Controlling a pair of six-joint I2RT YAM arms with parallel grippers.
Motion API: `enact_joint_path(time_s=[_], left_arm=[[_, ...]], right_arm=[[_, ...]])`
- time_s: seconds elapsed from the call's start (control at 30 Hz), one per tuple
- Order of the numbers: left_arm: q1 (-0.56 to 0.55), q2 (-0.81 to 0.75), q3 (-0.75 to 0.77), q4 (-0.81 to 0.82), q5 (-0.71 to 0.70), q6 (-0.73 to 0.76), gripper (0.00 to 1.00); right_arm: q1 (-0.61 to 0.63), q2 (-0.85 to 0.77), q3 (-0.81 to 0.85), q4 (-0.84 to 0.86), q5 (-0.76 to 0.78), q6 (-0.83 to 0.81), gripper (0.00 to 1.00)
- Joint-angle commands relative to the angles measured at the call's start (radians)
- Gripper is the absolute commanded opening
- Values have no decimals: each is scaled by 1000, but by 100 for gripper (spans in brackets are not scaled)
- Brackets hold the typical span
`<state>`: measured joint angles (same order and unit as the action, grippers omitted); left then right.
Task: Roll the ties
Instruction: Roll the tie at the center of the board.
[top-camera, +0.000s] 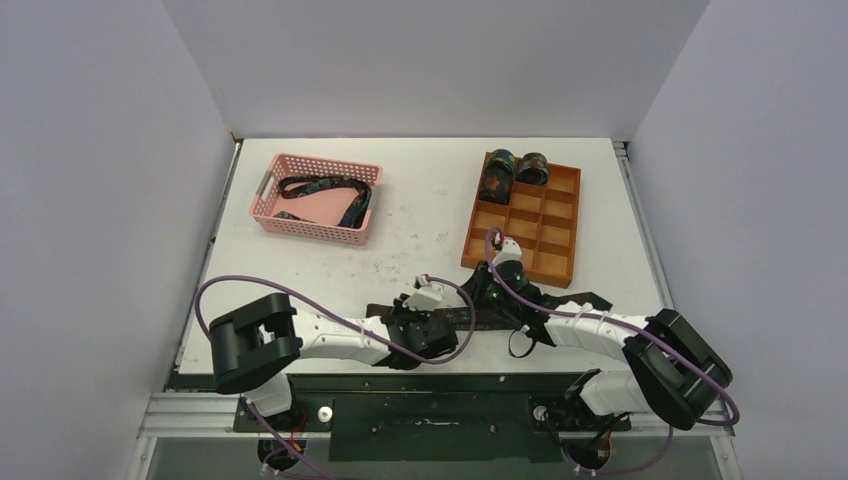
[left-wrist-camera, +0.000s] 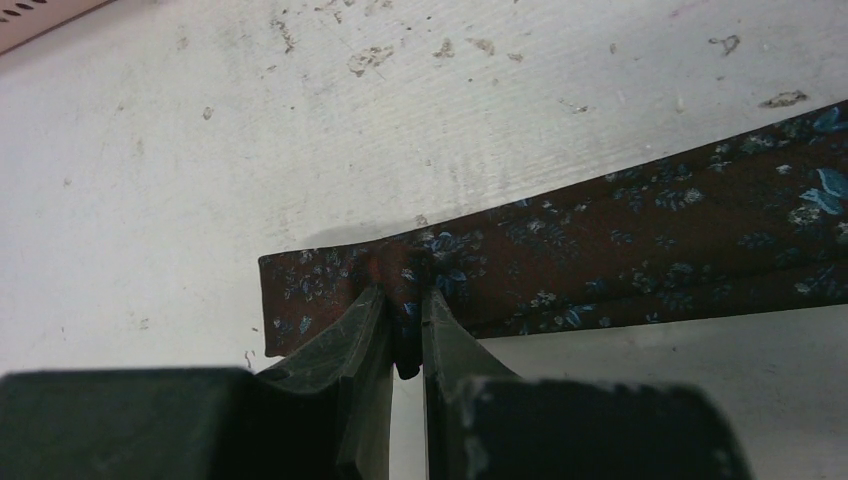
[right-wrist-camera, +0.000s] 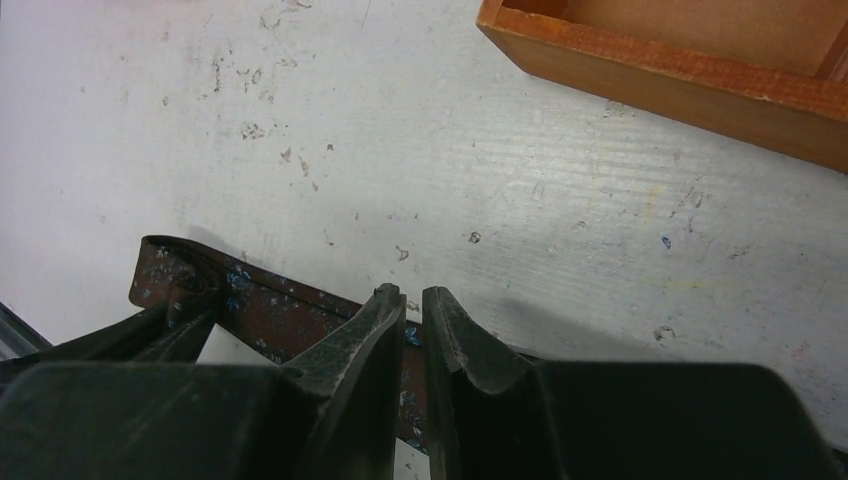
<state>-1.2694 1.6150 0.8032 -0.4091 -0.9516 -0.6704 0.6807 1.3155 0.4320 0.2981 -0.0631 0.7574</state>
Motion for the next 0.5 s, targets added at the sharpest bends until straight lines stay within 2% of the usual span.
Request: enact_joint_path(time_s=[0.0,0.03,0.2,0.3,0.47], left_arm=[[-9,47,57,7,-4,-3,0],[-9,52,59,9,2,-6,3],[-8,36,56,28,38,-9,33],[-9,26,56,32,47,-9,43],[-8,2,62,14,68,-23,54]], right_arm=[[-9,-39,-15,7,15,-19,15],[-8,-44,-18,7,15,-19,15],[-10,-59,-30,0,19,-17,15],[-10,-61,-32,-2,19,-15,16],[-11,-70,-31,-11,20,-15,16]])
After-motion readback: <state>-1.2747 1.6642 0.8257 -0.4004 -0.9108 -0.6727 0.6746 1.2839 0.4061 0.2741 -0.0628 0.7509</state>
